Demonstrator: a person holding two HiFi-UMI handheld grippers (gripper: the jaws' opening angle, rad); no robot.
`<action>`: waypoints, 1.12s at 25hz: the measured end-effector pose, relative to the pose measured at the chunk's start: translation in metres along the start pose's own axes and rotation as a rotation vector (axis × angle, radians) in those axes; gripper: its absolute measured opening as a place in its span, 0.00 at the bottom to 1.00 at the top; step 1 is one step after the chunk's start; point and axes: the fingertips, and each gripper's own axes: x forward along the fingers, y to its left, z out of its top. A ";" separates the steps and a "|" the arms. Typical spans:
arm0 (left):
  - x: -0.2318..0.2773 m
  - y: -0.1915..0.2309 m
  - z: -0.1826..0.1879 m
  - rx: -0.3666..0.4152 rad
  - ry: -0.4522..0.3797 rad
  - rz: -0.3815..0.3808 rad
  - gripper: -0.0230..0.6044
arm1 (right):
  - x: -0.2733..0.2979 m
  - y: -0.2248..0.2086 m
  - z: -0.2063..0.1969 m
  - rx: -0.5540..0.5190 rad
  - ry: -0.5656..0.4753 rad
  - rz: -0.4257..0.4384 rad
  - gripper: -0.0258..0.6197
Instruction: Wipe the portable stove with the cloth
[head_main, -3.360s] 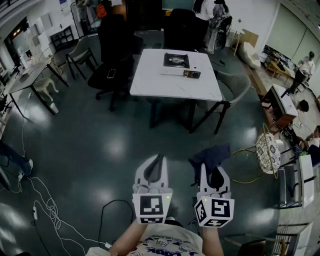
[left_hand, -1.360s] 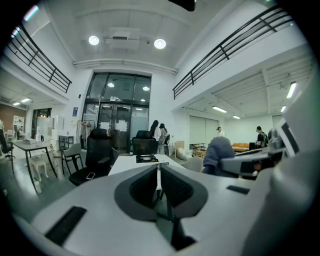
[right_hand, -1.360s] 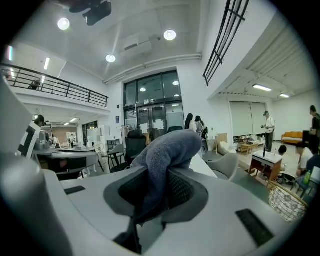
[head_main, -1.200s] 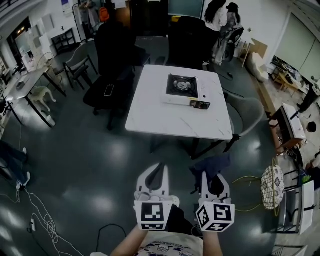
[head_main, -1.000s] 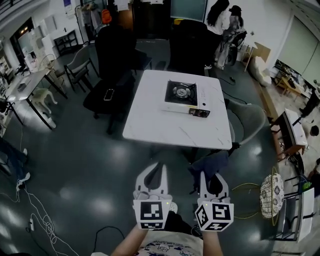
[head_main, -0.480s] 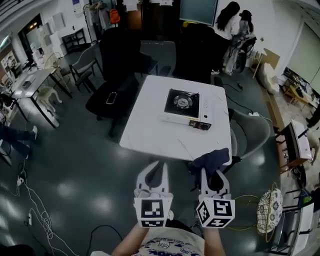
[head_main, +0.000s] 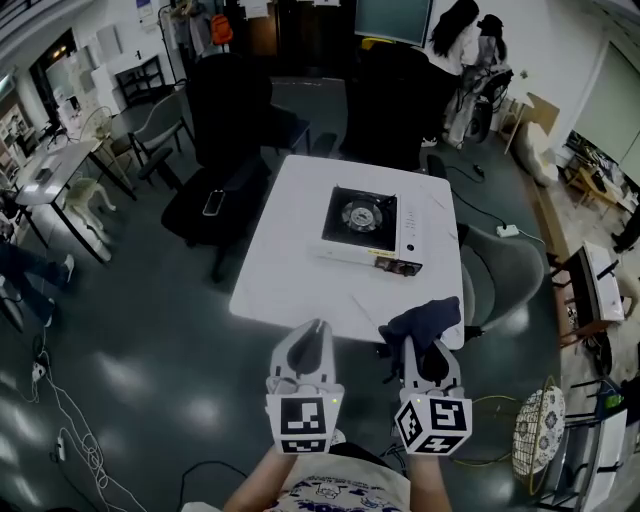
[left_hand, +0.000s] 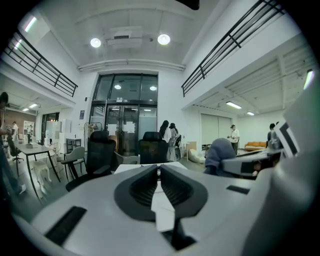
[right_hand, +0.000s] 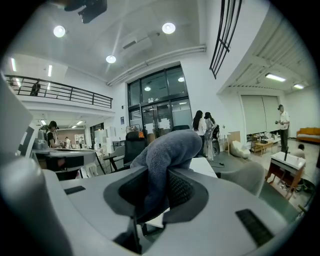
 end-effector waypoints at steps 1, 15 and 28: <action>0.009 0.002 0.001 0.001 0.001 -0.005 0.09 | 0.007 -0.003 0.001 0.002 0.001 -0.008 0.19; 0.127 0.051 0.027 0.019 0.001 -0.083 0.09 | 0.123 -0.020 0.038 0.034 -0.010 -0.087 0.19; 0.191 0.085 0.015 0.033 0.041 -0.133 0.09 | 0.183 -0.027 0.025 0.056 0.052 -0.161 0.19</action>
